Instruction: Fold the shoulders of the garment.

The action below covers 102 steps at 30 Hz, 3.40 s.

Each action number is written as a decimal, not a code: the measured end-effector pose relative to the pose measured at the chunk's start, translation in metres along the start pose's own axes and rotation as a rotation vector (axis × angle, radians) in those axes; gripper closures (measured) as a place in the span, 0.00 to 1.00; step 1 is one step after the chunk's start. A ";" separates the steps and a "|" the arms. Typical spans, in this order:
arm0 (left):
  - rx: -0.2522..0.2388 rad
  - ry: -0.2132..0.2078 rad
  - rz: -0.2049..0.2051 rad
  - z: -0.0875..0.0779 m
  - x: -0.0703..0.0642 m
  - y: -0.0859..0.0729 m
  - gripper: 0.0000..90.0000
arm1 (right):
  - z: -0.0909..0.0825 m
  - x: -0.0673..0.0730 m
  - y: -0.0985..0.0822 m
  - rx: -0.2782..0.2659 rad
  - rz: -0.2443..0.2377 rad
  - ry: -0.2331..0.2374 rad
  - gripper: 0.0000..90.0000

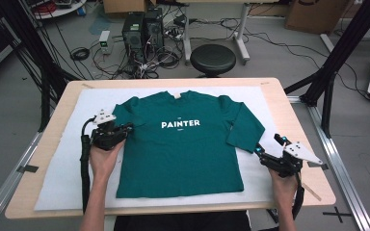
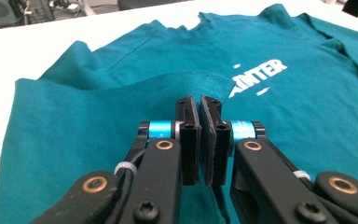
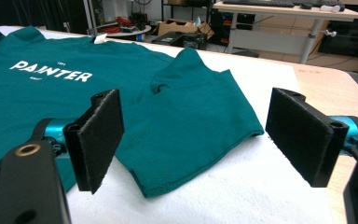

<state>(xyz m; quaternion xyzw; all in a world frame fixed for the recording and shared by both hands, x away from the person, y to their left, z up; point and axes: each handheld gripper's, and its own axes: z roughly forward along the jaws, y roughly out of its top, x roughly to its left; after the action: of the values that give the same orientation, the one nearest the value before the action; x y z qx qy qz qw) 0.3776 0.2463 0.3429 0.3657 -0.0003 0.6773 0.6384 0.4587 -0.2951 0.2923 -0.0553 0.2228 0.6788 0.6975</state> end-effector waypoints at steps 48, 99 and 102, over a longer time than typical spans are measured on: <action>0.070 -0.282 0.090 0.116 -0.133 0.015 0.96 | 0.000 0.000 0.000 0.009 0.009 0.002 0.22; 0.103 -0.311 0.134 0.129 -0.157 0.014 0.60 | 0.001 0.000 0.000 0.012 0.002 -0.001 0.22; 0.131 -0.314 0.139 0.126 -0.155 0.015 0.55 | 0.001 0.000 0.000 0.013 0.007 -0.001 0.22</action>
<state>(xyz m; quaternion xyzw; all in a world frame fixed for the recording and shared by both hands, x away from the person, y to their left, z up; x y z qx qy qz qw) 0.4142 0.0508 0.3658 0.5069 -0.0810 0.6528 0.5571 0.4585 -0.2946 0.2931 -0.0494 0.2272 0.6799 0.6955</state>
